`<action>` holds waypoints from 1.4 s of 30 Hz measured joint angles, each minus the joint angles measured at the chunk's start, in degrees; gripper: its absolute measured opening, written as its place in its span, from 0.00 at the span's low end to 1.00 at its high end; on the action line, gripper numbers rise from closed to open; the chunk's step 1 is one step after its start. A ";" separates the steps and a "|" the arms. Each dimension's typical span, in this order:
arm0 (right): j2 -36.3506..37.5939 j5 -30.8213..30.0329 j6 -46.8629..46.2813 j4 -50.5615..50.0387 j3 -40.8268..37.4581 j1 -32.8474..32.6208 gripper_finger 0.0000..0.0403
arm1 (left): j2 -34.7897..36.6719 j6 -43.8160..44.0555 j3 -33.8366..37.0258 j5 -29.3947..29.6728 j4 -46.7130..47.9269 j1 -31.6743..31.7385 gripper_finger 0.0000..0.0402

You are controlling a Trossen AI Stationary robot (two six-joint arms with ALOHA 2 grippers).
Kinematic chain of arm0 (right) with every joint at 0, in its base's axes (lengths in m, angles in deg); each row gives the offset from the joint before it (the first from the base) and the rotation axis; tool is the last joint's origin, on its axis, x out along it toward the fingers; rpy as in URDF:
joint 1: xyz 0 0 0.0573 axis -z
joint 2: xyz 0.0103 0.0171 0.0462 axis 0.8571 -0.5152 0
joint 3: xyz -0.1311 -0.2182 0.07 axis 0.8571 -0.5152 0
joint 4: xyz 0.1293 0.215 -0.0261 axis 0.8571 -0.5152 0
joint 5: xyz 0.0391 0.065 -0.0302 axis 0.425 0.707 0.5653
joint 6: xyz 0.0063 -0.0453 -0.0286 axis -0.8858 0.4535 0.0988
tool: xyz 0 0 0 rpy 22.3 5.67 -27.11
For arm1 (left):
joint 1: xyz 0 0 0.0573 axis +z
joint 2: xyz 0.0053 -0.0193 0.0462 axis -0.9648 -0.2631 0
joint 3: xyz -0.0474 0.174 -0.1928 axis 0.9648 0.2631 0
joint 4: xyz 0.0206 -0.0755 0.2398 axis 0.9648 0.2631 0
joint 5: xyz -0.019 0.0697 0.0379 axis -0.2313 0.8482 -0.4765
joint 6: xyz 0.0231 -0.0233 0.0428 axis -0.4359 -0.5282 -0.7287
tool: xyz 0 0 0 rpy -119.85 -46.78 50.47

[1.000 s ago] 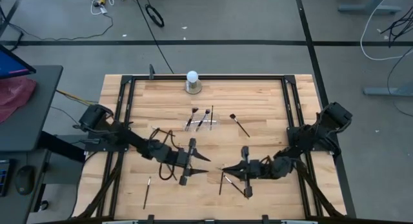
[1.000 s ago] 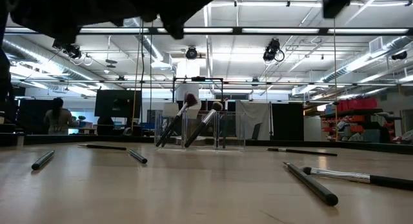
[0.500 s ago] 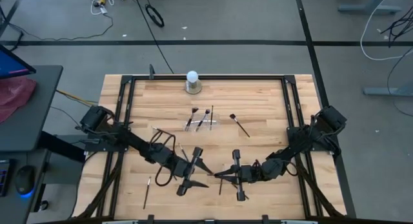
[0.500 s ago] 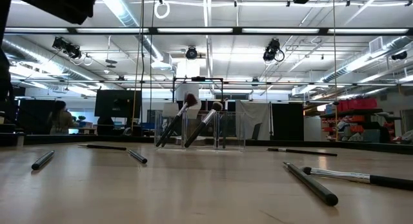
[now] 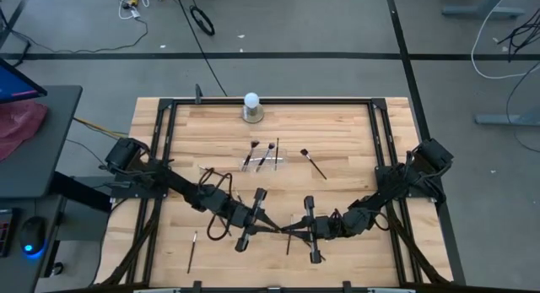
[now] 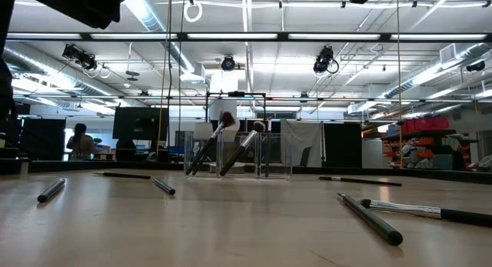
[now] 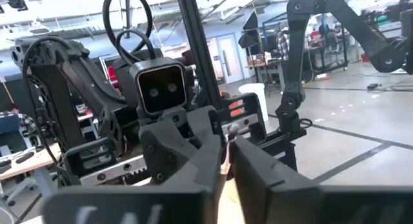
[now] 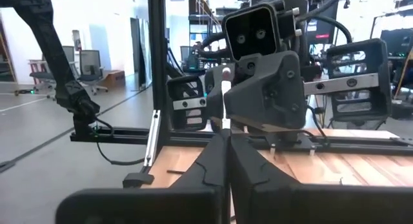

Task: Put items in baskets/containers
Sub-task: Put the eyeshadow brush into the transparent organizer

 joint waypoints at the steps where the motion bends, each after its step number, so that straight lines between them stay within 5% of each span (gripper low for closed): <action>1: 0.00 -0.15 -0.42 -0.25 0.00 0.00 0.02 | 0.08 0.15 0.00 0.00 0.65 0.00 0.05; 7: 0.84 -3.75 -4.19 -4.42 0.03 -0.59 0.14 | 4.36 4.43 0.02 5.27 13.49 -0.15 0.04; 14: 2.29 -19.16 -8.57 -14.75 0.09 -3.11 0.29 | 18.90 13.94 -3.25 26.70 52.94 0.91 0.05; 18: 2.25 -20.06 -15.07 -18.99 0.09 -3.19 0.32 | 24.16 19.17 -6.20 32.57 69.15 5.26 0.05; 29: 2.19 -19.93 -19.83 -21.60 0.09 -3.43 0.28 | 21.42 17.57 -6.21 16.22 63.15 23.34 0.05; 42: 2.16 -19.56 -20.15 -22.07 0.07 -3.43 0.24 | 14.99 21.15 -6.25 8.54 66.31 29.26 0.05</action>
